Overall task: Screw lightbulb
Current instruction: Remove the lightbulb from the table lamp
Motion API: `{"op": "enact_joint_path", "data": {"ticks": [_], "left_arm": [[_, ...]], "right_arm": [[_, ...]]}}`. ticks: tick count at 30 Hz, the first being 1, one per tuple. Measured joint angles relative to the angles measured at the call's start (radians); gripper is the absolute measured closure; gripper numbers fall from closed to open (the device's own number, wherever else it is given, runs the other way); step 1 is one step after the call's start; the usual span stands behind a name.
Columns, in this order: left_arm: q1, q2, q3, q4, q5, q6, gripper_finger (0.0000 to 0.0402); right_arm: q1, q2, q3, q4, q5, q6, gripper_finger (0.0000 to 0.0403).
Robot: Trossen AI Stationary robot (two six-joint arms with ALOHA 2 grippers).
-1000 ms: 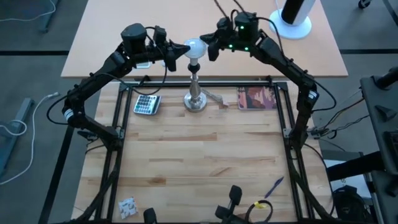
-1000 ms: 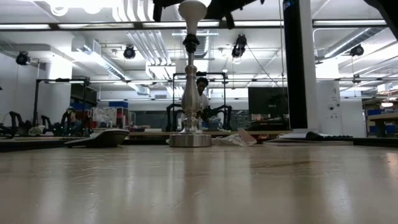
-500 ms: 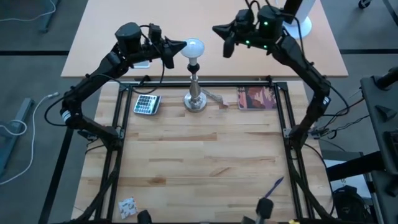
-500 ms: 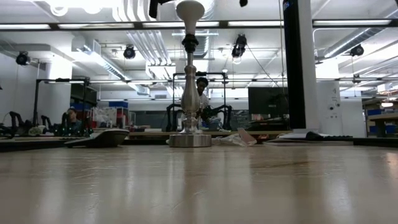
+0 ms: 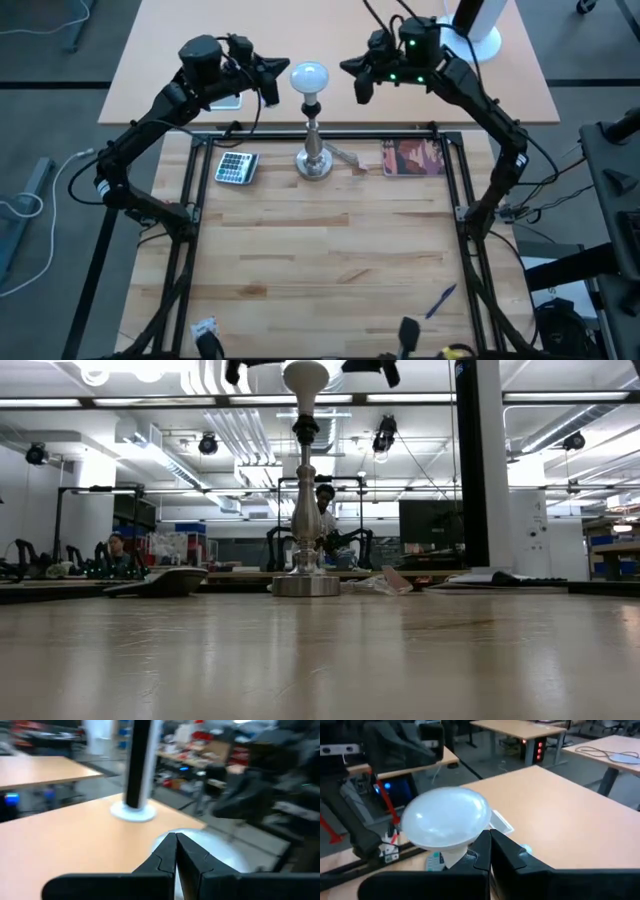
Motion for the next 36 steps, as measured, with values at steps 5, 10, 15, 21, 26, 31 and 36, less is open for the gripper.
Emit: {"op": "enact_joint_path", "data": {"ticks": [5, 10, 15, 21, 26, 31, 36], "left_arm": [[0.022, 0.001, -0.01, 0.005, -0.025, 0.12, 0.0401], [0.086, 0.002, -0.01, 0.095, 0.222, 0.266, 0.0401], [0.224, 0.004, -0.01, 0.162, 0.479, 0.197, 0.0401], [0.26, 0.004, -0.02, 0.155, 0.589, 0.132, 0.0401], [0.214, 0.01, -0.027, 0.168, 0.554, 0.121, 0.0401], [0.136, 0.036, -0.028, 0.187, 0.466, 0.117, 0.0401], [0.087, 0.063, -0.028, 0.189, 0.37, 0.14, 0.0401]], "right_arm": [[0.0, 0.042, -0.023, 0.164, -0.095, 0.022, 0.0403], [-0.002, 0.108, -0.076, 0.499, -0.233, 0.092, 0.0403], [-0.036, 0.149, -0.078, 0.631, -0.259, 0.185, 0.0403], [-0.059, 0.122, -0.079, 0.563, -0.336, 0.217, 0.0403], [-0.052, 0.076, -0.077, 0.443, -0.347, 0.163, 0.0403], [-0.047, 0.046, -0.078, 0.301, -0.376, 0.027, 0.0403], [-0.021, 0.05, -0.111, 0.279, -0.379, -0.015, 0.0403]]}}
